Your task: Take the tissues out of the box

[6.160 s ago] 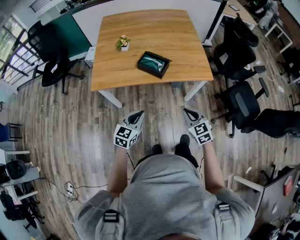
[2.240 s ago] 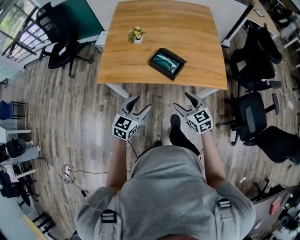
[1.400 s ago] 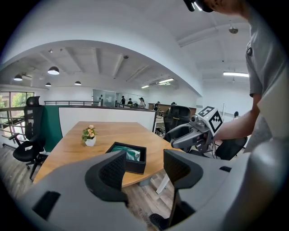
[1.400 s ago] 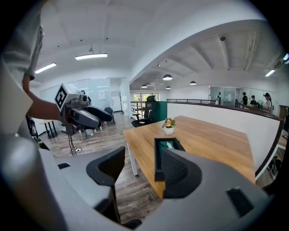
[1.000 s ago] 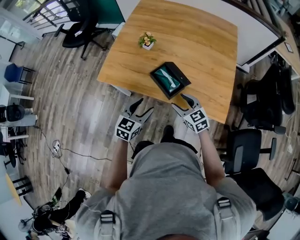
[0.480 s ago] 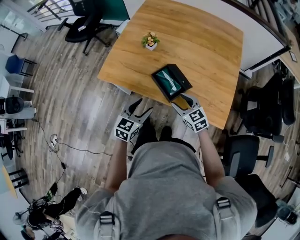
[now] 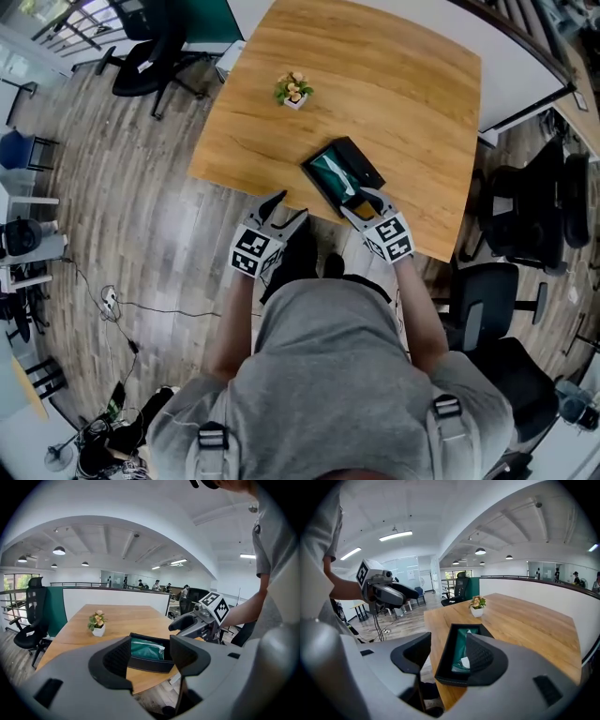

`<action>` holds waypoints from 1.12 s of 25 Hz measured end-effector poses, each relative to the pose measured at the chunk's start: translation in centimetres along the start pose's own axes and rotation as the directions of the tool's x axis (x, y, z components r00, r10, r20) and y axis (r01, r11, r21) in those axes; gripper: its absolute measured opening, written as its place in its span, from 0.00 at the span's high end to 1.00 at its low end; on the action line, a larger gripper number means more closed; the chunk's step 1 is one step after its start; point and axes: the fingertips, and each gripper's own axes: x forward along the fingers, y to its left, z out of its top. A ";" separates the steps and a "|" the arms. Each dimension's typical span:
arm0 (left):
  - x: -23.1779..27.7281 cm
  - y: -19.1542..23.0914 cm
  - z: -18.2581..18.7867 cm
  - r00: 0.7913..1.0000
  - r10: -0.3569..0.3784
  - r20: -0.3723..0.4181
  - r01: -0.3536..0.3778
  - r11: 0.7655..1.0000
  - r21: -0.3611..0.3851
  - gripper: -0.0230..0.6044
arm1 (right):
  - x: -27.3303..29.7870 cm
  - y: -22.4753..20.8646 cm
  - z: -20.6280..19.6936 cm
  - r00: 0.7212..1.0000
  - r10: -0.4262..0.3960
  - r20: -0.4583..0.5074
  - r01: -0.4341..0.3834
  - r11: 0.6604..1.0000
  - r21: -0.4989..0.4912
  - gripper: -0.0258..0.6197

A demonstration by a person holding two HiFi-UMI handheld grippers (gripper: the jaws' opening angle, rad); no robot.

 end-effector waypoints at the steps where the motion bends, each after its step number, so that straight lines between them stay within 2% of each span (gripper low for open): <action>1: 0.6 0.6 0.2 1.000 -0.015 -0.007 0.015 1.000 0.002 0.53 | 0.6 -0.5 -0.1 1.000 -0.008 -0.011 0.008 1.000 0.008 0.58; 9: 4.5 5.4 -0.1 0.989 -0.130 -0.074 0.131 0.991 -0.001 0.53 | 5.4 -3.8 -1.0 0.994 -0.056 -0.094 0.062 0.996 0.061 0.59; 17: 8.2 8.2 -1.1 0.966 -0.228 -0.122 0.230 0.973 0.005 0.53 | 9.1 -5.5 -2.9 0.976 -0.082 -0.203 0.100 0.992 0.079 0.58; 23: 9.7 10.2 -0.9 0.953 -0.266 -0.144 0.271 0.962 0.015 0.53 | 11.5 -6.2 -3.6 0.959 -0.092 -0.269 0.120 0.989 0.088 0.58; 28: 10.4 11.4 -1.0 0.949 -0.274 -0.158 0.281 0.960 0.020 0.53 | 12.9 -6.5 -4.3 0.931 -0.102 -0.350 0.133 0.989 0.066 0.58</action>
